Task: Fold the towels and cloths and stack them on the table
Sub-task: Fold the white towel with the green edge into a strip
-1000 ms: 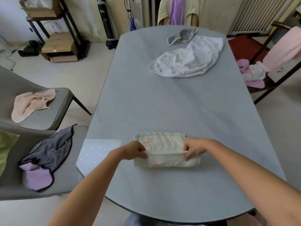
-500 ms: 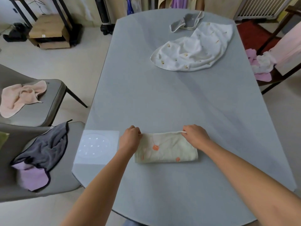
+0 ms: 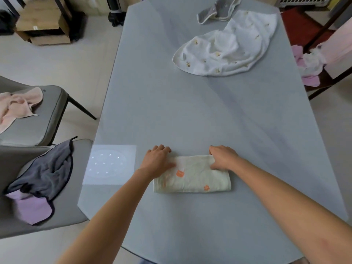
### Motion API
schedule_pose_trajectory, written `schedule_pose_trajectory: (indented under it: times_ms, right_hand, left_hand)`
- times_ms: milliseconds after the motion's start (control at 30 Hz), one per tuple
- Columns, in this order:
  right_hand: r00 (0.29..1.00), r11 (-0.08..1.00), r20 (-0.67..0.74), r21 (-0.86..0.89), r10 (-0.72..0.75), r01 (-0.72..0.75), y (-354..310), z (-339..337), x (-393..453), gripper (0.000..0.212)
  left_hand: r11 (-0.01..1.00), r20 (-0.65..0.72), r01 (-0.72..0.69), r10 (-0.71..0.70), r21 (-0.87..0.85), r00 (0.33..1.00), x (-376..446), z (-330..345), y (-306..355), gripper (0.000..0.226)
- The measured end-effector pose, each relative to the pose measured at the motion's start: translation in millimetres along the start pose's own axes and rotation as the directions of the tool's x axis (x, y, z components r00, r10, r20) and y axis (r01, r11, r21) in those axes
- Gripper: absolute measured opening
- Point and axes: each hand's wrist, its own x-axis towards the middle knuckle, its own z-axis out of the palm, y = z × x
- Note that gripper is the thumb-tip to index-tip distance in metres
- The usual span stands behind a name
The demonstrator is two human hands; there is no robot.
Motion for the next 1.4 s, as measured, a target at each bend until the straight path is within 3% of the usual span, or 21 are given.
schedule_pose_trajectory:
  times_ms: [67,233,333,400,467,533,633,800,900,967,1067,1167,1300,1400]
  right_hand:
    - [1.000,1.000,0.007,0.018,-0.005,0.005,-1.0,4.4,0.5,0.026]
    - [0.995,0.994,-0.053,0.057,-0.087,0.090,3.9,0.0,-7.5,0.018]
    - [0.973,0.993,-0.214,0.052,-0.091,0.104,13.6,-13.1,-19.4,0.014]
    - [0.898,0.986,-0.417,0.026,-0.139,0.165,20.1,-23.6,-28.1,0.012]
    - [0.776,0.969,-0.586,-0.076,-0.234,0.235,26.0,-30.3,-34.5,0.022]
    - [0.656,0.953,-0.692,-0.202,-0.302,0.226,28.8,-28.5,-41.4,0.029]
    - [0.568,0.916,-0.720,-0.333,-0.400,0.224,25.7,-10.7,-51.0,0.025]
    - [0.686,0.834,-0.506,-0.468,-0.523,0.291,15.6,51.2,-65.7,0.025]
    - [0.773,0.876,-0.443,-0.380,-0.455,0.298,17.8,79.1,-77.0,0.036]
    - [0.790,0.916,-0.473,-0.288,-0.389,0.279,17.3,87.7,-82.6,0.024]
    - [0.790,0.951,-0.531,-0.179,-0.308,0.251,12.7,90.6,-84.4,0.031]
    - [0.777,0.949,-0.546,-0.200,-0.313,0.242,9.1,94.6,-83.6,0.029]
    - [0.765,0.949,-0.569,-0.249,-0.303,0.191,0.6,102.0,-77.9,0.025]
    - [0.691,0.928,-0.626,-0.316,-0.362,0.199,1.4,98.7,-75.5,0.018]
  left_hand:
    - [0.995,0.038,-0.057,0.054,0.080,0.998,4.7,0.4,3.0,0.054]
    - [0.998,0.153,-0.065,0.063,0.007,0.986,14.1,-10.2,10.2,0.028]
    - [0.993,0.021,-0.111,0.112,-0.049,0.994,9.7,-25.7,15.3,0.022]
    - [0.984,-0.180,-0.174,0.166,-0.032,0.970,2.6,-42.1,18.3,0.017]
    - [0.956,-0.368,-0.288,0.285,0.050,0.885,-2.5,-55.8,20.3,0.012]
    - [0.919,-0.426,-0.362,0.394,0.157,0.815,-7.3,-59.7,24.1,0.019]
    - [0.897,-0.391,-0.367,0.439,0.246,0.809,-17.4,-46.5,29.3,0.029]
    - [0.853,-0.207,-0.362,0.458,0.376,0.865,-44.7,12.9,23.3,0.045]
    - [0.869,-0.167,-0.351,0.426,0.348,0.889,-59.4,46.6,24.2,0.046]
    - [0.895,-0.193,-0.337,0.400,0.294,0.896,-64.9,56.9,22.3,0.038]
    - [0.901,-0.229,-0.369,0.418,0.228,0.879,-67.1,55.5,17.0,0.015]
    - [0.889,-0.256,-0.403,0.451,0.219,0.855,-65.7,54.7,20.0,0.022]
    - [0.903,-0.086,-0.402,0.417,0.149,0.905,-60.4,65.5,23.4,0.044]
    - [0.943,-0.003,-0.333,0.333,-0.023,0.943,-53.4,65.6,25.8,0.035]
